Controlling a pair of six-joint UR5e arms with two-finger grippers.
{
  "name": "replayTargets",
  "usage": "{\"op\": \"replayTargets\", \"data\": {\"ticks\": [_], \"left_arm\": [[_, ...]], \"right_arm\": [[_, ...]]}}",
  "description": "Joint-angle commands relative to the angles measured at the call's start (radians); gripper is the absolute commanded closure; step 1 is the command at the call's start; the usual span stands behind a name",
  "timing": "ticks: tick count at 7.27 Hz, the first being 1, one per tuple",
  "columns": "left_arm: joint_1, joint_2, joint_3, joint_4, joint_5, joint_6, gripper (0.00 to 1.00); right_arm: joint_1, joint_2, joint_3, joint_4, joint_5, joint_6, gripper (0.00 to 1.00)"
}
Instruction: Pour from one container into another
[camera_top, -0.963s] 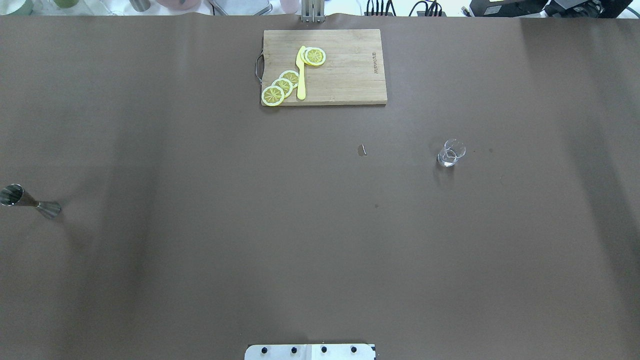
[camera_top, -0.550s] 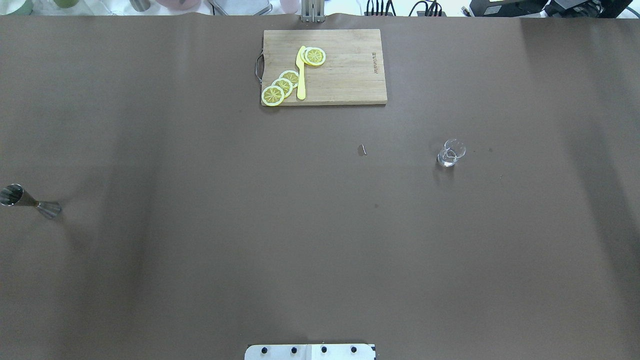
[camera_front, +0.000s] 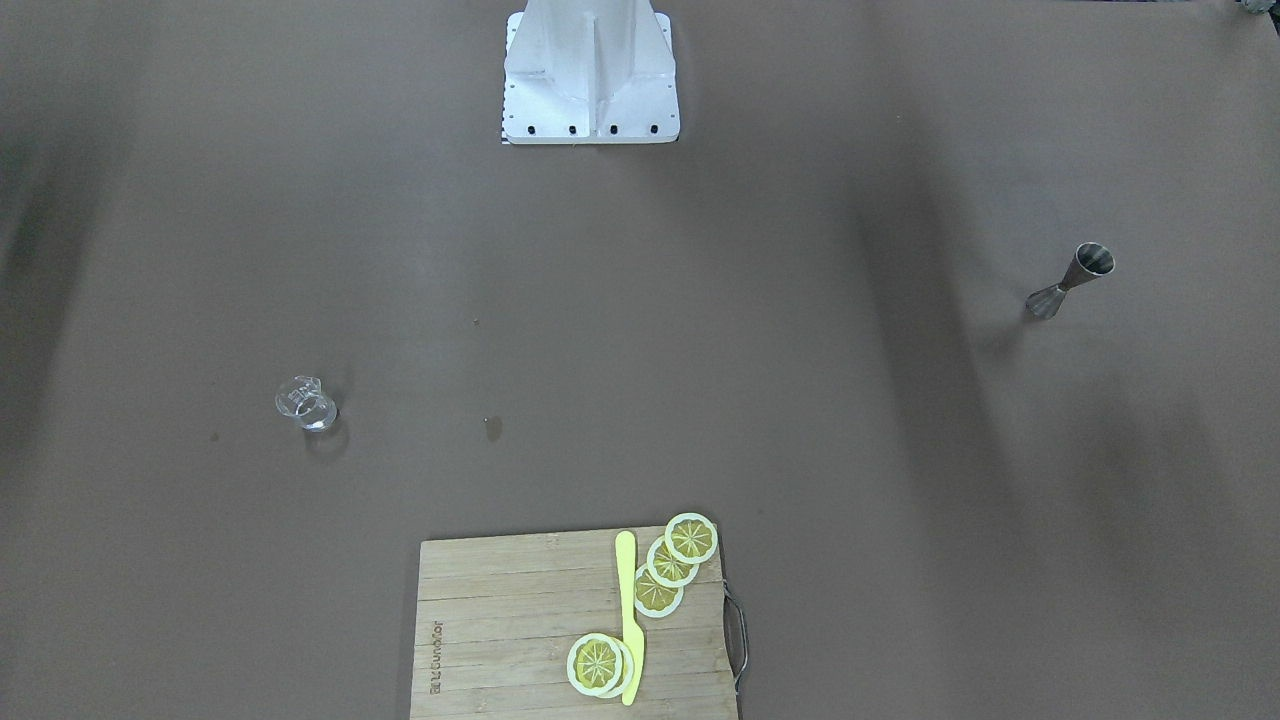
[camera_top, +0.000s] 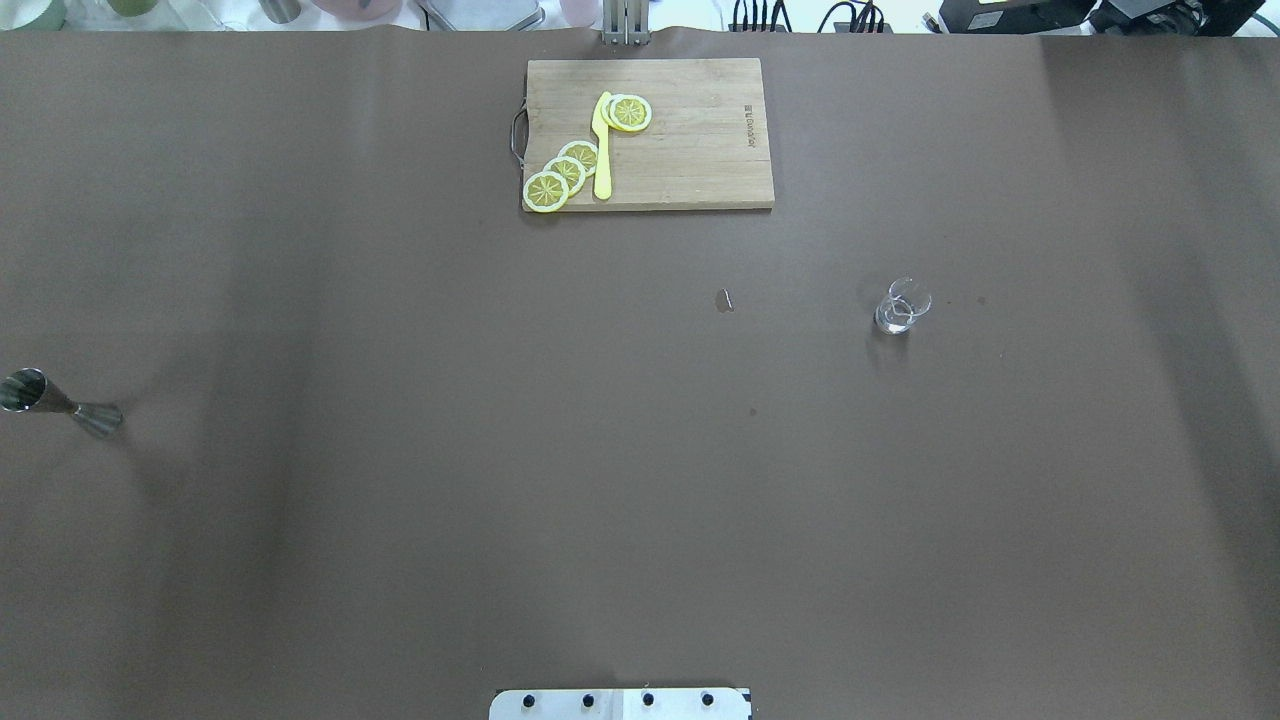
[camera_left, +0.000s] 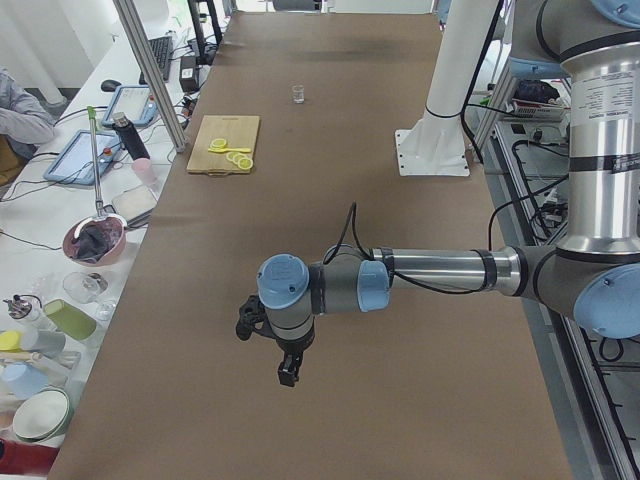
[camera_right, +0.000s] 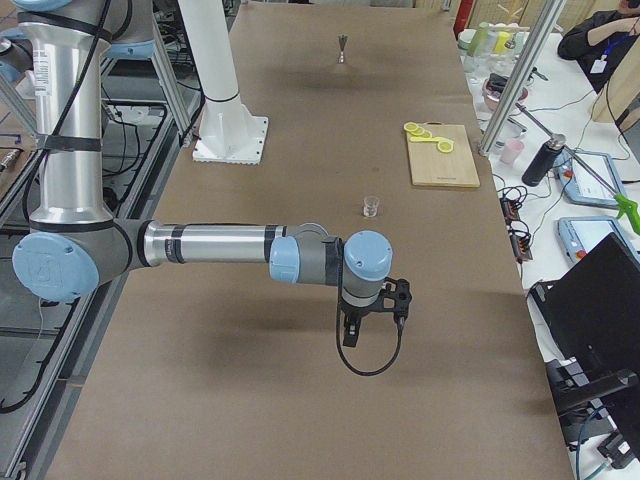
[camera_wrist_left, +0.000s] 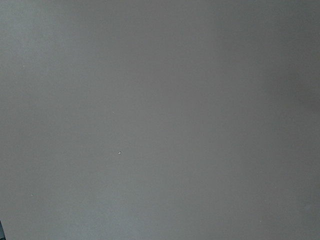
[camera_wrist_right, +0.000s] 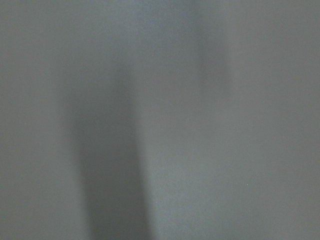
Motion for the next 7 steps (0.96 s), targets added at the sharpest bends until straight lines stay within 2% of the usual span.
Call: {"op": "replayTargets", "data": {"ticks": [1,7], "left_arm": [[-0.001,0.000,0.003,-0.007,-0.004,-0.104,0.01],[-0.001,-0.002,0.004,-0.017,-0.005,-0.095,0.01]], "right_arm": [[-0.003,0.002,-0.002,0.000,0.000,0.002,0.00],[-0.003,0.004,-0.003,0.000,0.001,0.003,0.00]]}}
